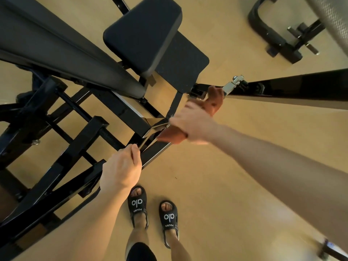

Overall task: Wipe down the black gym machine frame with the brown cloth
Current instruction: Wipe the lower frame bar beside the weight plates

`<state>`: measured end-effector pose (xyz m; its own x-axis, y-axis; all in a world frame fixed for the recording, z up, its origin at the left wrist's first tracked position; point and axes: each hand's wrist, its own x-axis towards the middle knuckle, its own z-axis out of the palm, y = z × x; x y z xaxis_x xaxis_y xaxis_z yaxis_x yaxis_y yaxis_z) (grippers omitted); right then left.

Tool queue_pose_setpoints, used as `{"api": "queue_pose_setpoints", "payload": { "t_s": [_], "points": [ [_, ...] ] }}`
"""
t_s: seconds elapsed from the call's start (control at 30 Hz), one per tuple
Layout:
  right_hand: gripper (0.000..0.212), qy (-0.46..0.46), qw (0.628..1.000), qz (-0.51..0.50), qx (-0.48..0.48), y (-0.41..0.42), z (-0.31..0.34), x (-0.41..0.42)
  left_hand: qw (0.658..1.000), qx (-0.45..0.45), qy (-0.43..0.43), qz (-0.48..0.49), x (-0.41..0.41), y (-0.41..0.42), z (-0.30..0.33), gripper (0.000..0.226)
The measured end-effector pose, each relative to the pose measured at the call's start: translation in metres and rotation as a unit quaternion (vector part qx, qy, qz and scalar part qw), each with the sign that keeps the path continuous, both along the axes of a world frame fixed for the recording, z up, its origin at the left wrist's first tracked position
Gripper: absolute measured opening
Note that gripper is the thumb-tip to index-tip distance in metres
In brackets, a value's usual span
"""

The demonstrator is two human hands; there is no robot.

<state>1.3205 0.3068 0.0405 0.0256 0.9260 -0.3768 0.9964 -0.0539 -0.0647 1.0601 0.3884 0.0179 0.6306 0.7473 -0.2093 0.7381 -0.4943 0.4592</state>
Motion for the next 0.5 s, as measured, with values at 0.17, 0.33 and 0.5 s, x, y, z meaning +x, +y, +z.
{"api": "queue_pose_setpoints", "payload": {
  "t_s": [0.17, 0.33, 0.5],
  "points": [
    [0.053, -0.093, 0.985, -0.121, -0.076, 0.000, 0.009, 0.058, 1.000, 0.000, 0.002, 0.009, 0.001, 0.000, -0.001, 0.046],
    [0.057, -0.043, 0.992, -0.087, -0.077, 0.011, 0.008, -0.036, 1.000, -0.003, 0.004, -0.004, -0.001, 0.001, -0.003, 0.044],
    [0.057, 0.039, 0.999, -0.013, -0.011, 0.019, -0.003, -0.117, 0.996, -0.059, 0.033, 0.066, 0.002, 0.001, 0.008, 0.028]
  ]
}}
